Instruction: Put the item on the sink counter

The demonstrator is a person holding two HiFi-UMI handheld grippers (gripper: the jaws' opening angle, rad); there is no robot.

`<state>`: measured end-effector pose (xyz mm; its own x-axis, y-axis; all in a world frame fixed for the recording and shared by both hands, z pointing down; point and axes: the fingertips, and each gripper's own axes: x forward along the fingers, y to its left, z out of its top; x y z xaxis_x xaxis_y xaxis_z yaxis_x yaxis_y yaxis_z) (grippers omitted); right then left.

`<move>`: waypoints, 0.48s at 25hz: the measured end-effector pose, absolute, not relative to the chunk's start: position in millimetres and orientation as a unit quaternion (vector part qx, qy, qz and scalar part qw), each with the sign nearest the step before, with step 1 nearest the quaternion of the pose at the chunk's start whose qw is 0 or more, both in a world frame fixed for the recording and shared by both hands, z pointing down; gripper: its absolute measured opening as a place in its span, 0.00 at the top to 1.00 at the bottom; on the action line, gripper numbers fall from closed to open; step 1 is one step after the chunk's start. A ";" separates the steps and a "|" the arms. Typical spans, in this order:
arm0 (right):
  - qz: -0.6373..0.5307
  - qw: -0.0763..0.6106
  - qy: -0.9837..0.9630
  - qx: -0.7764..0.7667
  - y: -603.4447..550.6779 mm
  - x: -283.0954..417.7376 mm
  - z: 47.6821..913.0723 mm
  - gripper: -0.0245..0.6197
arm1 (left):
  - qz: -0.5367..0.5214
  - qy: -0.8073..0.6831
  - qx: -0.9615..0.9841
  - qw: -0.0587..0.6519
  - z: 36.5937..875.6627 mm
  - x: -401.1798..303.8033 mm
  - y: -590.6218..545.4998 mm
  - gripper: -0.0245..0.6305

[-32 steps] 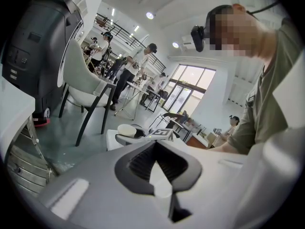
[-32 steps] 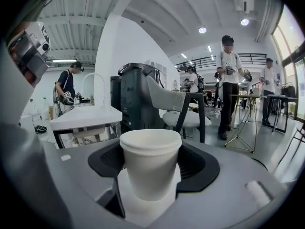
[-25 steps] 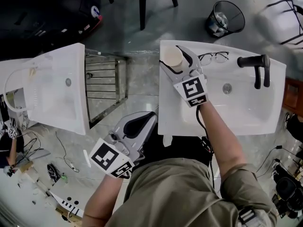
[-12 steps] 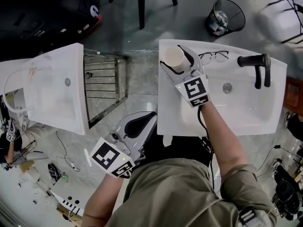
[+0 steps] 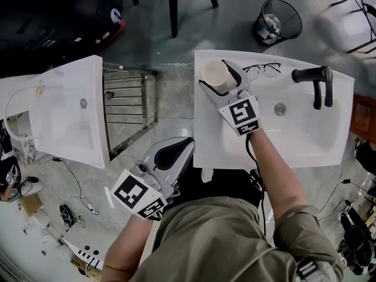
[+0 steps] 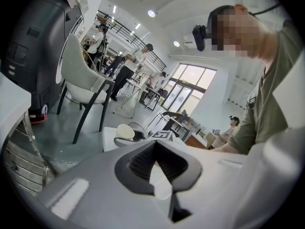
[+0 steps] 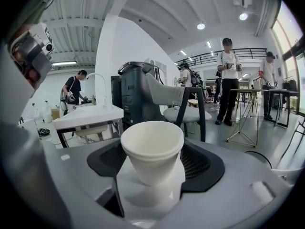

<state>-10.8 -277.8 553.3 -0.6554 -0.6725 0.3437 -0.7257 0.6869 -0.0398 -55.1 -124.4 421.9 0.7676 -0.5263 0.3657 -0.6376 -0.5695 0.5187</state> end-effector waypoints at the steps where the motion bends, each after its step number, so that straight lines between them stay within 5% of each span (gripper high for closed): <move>1: 0.087 0.153 -0.905 0.387 -277.8 -9.3 552.9 0.44 | 0.085 -0.329 0.883 0.325 421.4 -54.1 -124.7 0.95; 12: 0.104 0.153 -0.906 0.382 -265.9 -6.3 548.7 0.42 | 0.082 -0.317 0.890 0.318 413.8 -50.2 -119.3 0.95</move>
